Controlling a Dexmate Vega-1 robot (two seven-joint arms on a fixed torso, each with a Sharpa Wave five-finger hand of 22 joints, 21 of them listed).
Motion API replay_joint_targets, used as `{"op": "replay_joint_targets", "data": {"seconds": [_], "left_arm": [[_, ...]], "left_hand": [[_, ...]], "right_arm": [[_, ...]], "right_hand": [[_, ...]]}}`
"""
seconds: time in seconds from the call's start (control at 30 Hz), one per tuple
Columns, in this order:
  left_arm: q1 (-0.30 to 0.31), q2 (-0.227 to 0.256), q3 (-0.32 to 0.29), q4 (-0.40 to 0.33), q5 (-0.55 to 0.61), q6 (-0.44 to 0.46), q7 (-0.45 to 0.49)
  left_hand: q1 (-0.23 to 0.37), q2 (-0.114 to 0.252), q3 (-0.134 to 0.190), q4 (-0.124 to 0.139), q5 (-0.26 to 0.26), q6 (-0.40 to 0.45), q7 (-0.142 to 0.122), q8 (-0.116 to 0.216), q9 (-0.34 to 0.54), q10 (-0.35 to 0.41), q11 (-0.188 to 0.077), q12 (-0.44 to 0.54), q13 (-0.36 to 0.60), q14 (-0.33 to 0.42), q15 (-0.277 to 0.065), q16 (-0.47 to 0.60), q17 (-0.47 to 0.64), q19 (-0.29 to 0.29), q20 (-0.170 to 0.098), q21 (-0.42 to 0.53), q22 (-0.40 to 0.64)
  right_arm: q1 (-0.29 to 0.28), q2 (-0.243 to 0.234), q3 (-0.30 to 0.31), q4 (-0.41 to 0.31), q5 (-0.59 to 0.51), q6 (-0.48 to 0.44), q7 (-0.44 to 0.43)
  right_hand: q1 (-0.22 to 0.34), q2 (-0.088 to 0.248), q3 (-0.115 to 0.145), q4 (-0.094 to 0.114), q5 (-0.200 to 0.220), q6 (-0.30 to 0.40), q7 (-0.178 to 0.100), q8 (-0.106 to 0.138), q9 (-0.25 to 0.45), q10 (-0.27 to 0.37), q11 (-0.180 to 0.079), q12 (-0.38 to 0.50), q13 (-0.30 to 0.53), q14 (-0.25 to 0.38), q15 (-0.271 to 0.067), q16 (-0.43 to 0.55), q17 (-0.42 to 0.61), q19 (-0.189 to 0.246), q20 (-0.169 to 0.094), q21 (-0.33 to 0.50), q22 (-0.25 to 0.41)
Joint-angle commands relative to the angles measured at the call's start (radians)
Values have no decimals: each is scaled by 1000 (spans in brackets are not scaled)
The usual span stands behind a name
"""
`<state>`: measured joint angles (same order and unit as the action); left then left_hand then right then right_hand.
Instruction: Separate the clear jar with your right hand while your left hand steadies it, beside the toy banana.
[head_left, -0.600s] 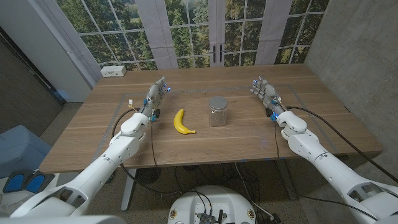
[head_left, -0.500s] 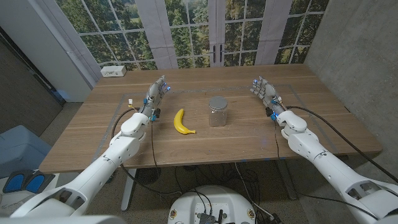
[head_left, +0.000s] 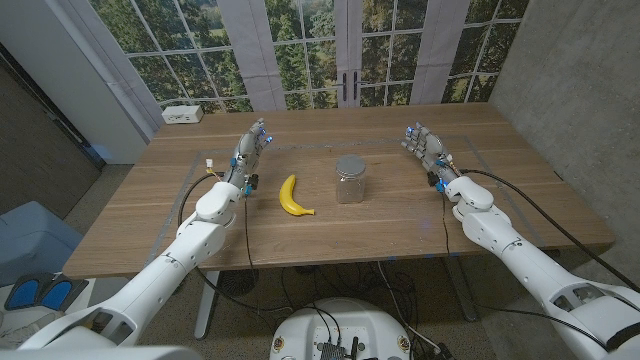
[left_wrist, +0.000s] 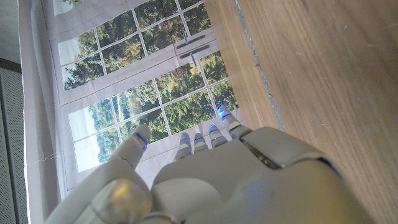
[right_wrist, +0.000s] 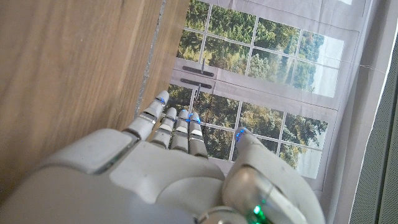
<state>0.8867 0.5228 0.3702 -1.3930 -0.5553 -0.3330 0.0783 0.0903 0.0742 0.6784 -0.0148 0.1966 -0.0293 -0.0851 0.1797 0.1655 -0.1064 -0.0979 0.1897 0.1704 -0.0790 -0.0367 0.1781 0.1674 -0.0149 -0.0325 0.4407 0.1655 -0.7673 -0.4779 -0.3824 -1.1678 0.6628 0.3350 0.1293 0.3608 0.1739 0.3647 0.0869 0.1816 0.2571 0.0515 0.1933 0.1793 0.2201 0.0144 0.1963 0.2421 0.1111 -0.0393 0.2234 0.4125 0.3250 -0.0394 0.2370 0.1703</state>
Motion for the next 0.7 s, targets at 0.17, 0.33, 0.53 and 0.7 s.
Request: {"op": "replay_joint_targets", "data": {"seconds": [0.17,0.33,0.53,0.7], "left_arm": [[-12,20,34,0,82,-39,-14],[-11,43,43,-20,106,-36,-31],[-13,71,53,-48,125,-22,-55],[-19,95,65,-70,147,-5,-75]], "left_hand": [[-9,-115,-57,-84,-9,25,-24,6,6,44,-10,11,5,41,-50,11,3,40,-33,-25,3],[0,-136,-64,-110,-9,11,-32,2,8,41,-4,6,6,53,-36,11,3,50,-10,-35,3],[19,-143,-62,-133,-9,-8,-31,0,8,30,-2,2,7,53,-31,8,4,53,6,-46,4],[33,-151,-62,-147,-10,-20,-30,0,9,25,4,0,8,51,-21,6,5,52,10,-54,5]], "right_arm": [[-50,-27,13,-66,-10,-4,-45],[-70,-38,14,-100,-21,-10,-69],[-96,-50,19,-137,-29,-11,-95],[-117,-60,24,-171,-36,-15,-120]], "right_hand": [[-5,2,5,-8,3,13,5,4,5,12,5,8,0,12,-1,7,1,10,-5,-1,5],[0,-6,7,-20,2,14,9,3,5,16,9,9,-3,15,9,7,-4,12,5,-3,5],[5,-10,9,-31,1,15,12,4,5,20,11,10,-5,18,12,6,-7,14,8,-4,5],[9,-12,11,-38,0,17,15,4,5,21,13,10,-6,19,13,6,-10,16,10,-5,5]]}}
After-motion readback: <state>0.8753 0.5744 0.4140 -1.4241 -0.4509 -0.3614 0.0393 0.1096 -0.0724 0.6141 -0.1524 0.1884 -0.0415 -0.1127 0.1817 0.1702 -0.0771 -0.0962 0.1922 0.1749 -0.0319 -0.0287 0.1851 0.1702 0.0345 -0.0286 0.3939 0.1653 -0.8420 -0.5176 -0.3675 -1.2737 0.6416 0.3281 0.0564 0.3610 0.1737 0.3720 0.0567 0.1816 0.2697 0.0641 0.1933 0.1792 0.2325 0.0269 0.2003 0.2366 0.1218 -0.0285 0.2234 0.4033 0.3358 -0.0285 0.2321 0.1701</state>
